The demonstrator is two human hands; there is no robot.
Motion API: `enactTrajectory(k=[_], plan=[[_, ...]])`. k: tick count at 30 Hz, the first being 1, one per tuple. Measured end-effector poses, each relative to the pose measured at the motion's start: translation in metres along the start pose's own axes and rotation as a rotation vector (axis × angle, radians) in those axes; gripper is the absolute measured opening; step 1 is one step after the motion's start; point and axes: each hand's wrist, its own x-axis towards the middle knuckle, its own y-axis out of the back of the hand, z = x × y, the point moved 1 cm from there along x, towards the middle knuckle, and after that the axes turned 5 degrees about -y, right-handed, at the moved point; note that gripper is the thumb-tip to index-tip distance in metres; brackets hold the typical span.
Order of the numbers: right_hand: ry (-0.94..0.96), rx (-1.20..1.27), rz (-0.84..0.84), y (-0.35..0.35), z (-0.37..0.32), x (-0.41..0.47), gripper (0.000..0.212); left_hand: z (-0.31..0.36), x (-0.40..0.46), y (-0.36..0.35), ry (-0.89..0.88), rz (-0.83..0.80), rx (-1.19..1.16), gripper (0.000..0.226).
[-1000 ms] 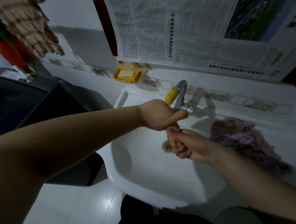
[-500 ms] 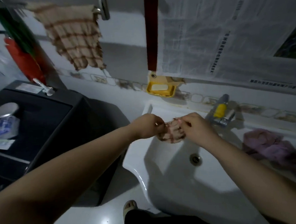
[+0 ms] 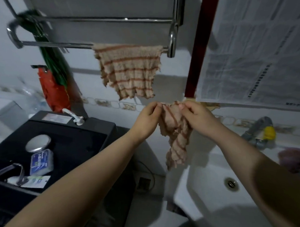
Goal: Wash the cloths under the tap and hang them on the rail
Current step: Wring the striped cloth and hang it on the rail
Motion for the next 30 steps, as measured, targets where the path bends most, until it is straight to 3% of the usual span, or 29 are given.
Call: enactTrajectory(k=[4,6,7,11,13,15,17,18,20,22,24,26,30], plan=[[-0.084,0.036,-0.339,-0.016,-0.021,0.008,0.017,0.01,0.007,0.023,0.148,-0.012,-0.498,0.03],[-0.089,0.04,-0.371,-0.02,-0.027,0.013,0.018,0.011,0.009,0.037,0.176,-0.053,-0.654,0.033],[-0.121,0.194,-0.325,-0.021,-0.033,0.016,0.017,0.01,0.008,0.042,0.187,-0.108,-0.699,0.037],[-0.274,1.002,-0.282,-0.023,-0.054,0.023,0.021,-0.014,-0.012,0.063,0.234,-0.448,-0.524,0.053],[-0.302,1.154,-0.307,-0.024,-0.061,0.023,0.024,-0.022,-0.016,0.073,0.202,-0.519,-0.456,0.032],[-0.328,1.262,-0.309,-0.023,-0.07,0.022,0.02,-0.019,-0.015,0.085,0.165,-0.487,-0.282,0.011],[-0.299,1.219,-0.307,-0.023,-0.08,0.021,0.01,-0.012,-0.009,0.1,0.139,-0.404,-0.075,0.021],[-0.275,1.065,-0.277,-0.023,-0.083,0.021,0.01,-0.01,-0.006,0.108,0.134,-0.362,0.001,0.028],[-0.193,0.47,-0.142,-0.022,-0.083,0.025,0.017,-0.004,0.0,0.123,0.11,-0.252,0.091,0.03],[-0.036,-0.136,0.049,-0.018,-0.085,0.028,0.018,0.006,0.006,0.136,0.139,-0.089,0.008,0.027],[0.102,-0.447,0.212,-0.011,-0.091,0.031,0.025,0.02,0.012,0.148,0.145,0.038,0.019,0.028],[0.093,-0.394,0.231,-0.001,-0.102,0.036,0.03,0.036,0.019,0.161,0.072,0.09,0.344,0.034],[-0.134,0.49,-0.036,0.008,-0.132,0.042,0.026,0.064,0.028,0.186,0.053,0.208,0.761,0.053]])
